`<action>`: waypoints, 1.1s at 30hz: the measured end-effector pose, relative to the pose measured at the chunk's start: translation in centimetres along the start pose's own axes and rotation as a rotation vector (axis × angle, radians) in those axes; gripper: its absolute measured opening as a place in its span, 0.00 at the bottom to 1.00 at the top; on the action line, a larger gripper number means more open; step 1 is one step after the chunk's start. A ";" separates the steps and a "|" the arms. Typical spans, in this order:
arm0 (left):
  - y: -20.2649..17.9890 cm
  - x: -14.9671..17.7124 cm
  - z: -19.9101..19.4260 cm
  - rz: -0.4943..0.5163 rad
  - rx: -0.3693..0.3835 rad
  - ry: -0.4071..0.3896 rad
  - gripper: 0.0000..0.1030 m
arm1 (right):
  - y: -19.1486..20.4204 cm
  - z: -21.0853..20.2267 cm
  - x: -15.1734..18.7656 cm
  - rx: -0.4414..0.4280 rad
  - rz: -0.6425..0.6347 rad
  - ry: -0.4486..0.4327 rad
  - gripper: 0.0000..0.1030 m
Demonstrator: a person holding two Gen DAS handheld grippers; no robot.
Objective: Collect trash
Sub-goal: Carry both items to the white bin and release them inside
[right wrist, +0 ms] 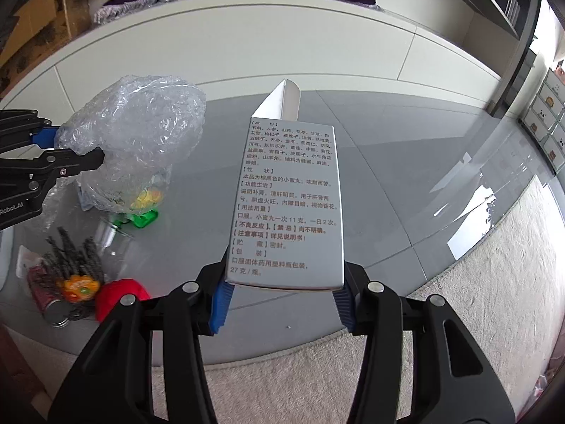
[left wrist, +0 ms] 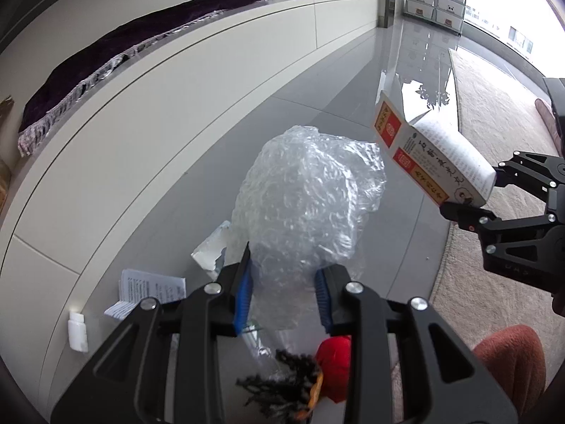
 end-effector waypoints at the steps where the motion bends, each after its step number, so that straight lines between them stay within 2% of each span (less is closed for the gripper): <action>1: 0.7 0.6 -1.3 -0.013 -0.003 -0.004 0.30 | 0.5 -1.2 -0.2 -0.013 -0.008 -0.009 0.46; 7: 4.0 3.7 -9.3 -0.085 -0.017 -0.021 0.30 | 5.2 -8.8 0.0 -0.069 -0.081 -0.056 0.46; 10: 6.0 5.9 -13.3 -0.126 -0.027 -0.033 0.30 | 6.7 -12.6 -1.4 -0.082 -0.127 -0.072 0.46; 14: 8.8 8.9 -19.0 -0.178 -0.076 -0.059 0.30 | 10.3 -16.5 -1.7 -0.100 -0.200 -0.104 0.46; 23: 16.3 18.6 -30.5 -0.306 -0.249 -0.093 0.30 | 24.0 -23.3 -1.8 -0.241 -0.376 -0.183 0.46; 33: 24.3 28.6 -37.1 -0.401 -0.358 -0.052 0.31 | 37.3 -27.0 -2.2 -0.393 -0.489 -0.208 0.46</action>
Point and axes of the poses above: each gripper's, at about its wrist camera, not at the fingertips, and z roughly the way its jaws point, y to its left, x to its underside, the point moved 1 cm from there along z, roughly the way its jaws point, and after that the axes turned 4 degrees about y, right-handed, at the moved point
